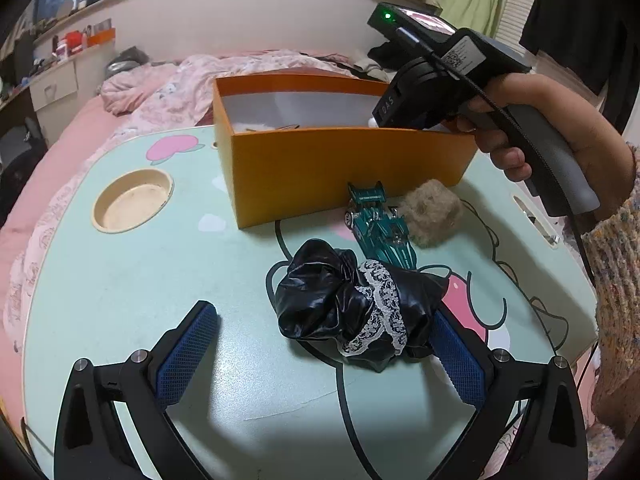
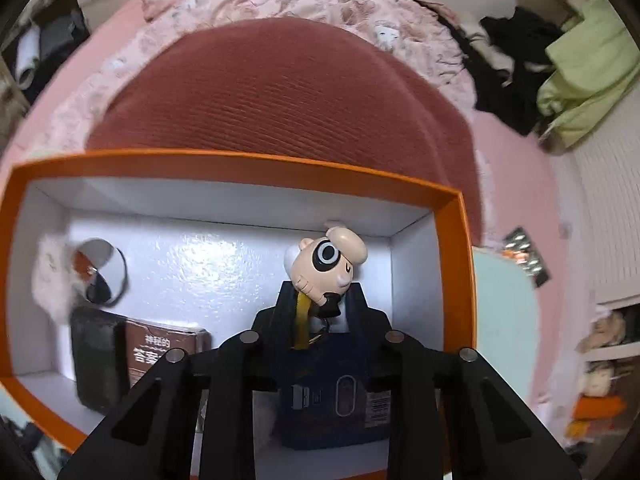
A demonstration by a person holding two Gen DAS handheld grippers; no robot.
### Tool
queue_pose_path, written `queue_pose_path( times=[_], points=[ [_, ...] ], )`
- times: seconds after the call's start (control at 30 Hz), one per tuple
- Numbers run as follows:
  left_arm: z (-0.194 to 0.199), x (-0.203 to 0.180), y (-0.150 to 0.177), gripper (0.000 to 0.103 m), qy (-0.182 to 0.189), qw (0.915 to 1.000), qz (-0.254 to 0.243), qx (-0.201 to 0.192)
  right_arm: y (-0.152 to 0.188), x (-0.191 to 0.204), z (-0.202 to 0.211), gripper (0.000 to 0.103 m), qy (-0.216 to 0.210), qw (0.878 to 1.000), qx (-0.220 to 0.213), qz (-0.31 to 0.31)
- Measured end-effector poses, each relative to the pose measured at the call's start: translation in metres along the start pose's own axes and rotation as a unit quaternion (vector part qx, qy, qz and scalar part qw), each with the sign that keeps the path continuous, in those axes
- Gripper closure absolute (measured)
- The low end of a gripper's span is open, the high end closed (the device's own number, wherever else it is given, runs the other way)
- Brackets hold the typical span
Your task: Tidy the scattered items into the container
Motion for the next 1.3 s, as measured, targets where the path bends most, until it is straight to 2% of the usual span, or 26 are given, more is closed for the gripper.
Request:
queue_pose_path(
  times=[0.07,0.13,0.2,0.37,0.53,0.6,0.67,0.87,0.97,1.07,1.17,1.2,1.23,1.3],
  points=[
    [0.0,0.0,0.0,0.0,0.0,1.0,0.001,0.0,0.002,-0.003,0.002,0.08,-0.02,1.0,-0.01,-0.01],
    [0.0,-0.001,0.0,0.0,0.0,1.0,0.001,0.0,0.007,-0.006,0.01,0.092,-0.045,0.998,-0.03,-0.02],
    [0.0,-0.001,0.0,0.0,0.001,1.0,0.001,-0.001,0.008,-0.008,0.024,0.092,-0.075,0.995,-0.066,-0.027],
    [0.0,0.0,0.0,0.0,0.001,1.0,0.001,-0.001,0.025,-0.012,0.083,0.092,-0.117,0.98,-0.155,-0.028],
    [-0.001,0.0,0.0,0.0,0.002,1.0,0.001,-0.001,0.059,-0.026,0.132,0.092,-0.203,0.958,-0.198,-0.043],
    [-0.001,0.0,0.0,0.0,0.003,1.0,0.002,-0.001,0.076,-0.025,0.142,0.092,-0.233,0.95,-0.204,-0.035],
    [-0.001,0.0,-0.001,0.0,0.003,1.0,0.003,-0.002,0.095,-0.021,0.14,0.092,-0.245,0.949,-0.199,-0.021],
    [-0.002,0.002,-0.003,0.0,0.008,0.9999,0.008,-0.005,0.131,-0.009,0.07,0.092,-0.245,0.963,-0.111,-0.006],
    [0.001,0.004,-0.002,0.0,0.01,0.9997,0.017,-0.012,0.141,-0.007,0.049,0.091,-0.245,0.963,-0.109,-0.005],
    [0.014,0.01,-0.002,0.0,0.028,0.9979,0.033,-0.048,0.14,-0.013,0.056,0.083,-0.231,0.963,-0.137,-0.019],
    [0.031,0.016,-0.008,0.0,0.068,0.9927,0.051,-0.085,0.138,-0.029,0.083,0.078,-0.228,0.954,-0.191,-0.029],
    [0.034,0.018,-0.011,0.0,0.077,0.9911,0.058,-0.091,0.135,-0.037,0.092,0.073,-0.226,0.951,-0.208,-0.041],
    [0.037,0.02,-0.017,0.0,0.085,0.9898,0.065,-0.094,0.131,-0.046,0.101,0.061,-0.218,0.948,-0.223,-0.057],
    [0.039,0.023,-0.03,0.0,0.093,0.9886,0.077,-0.089,0.119,-0.063,0.111,0.045,-0.186,0.947,-0.244,-0.089]
  ],
)
Point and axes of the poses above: each gripper's, at about its wrist camera, not at the fingertips, and z roughly against the way its jaws point, x to its left, y to its underside, the point moved 3 cm from there along -z, roughly the way its jaws point, and after that the axes turned 3 degrees about -y, right-handed, at the moved point
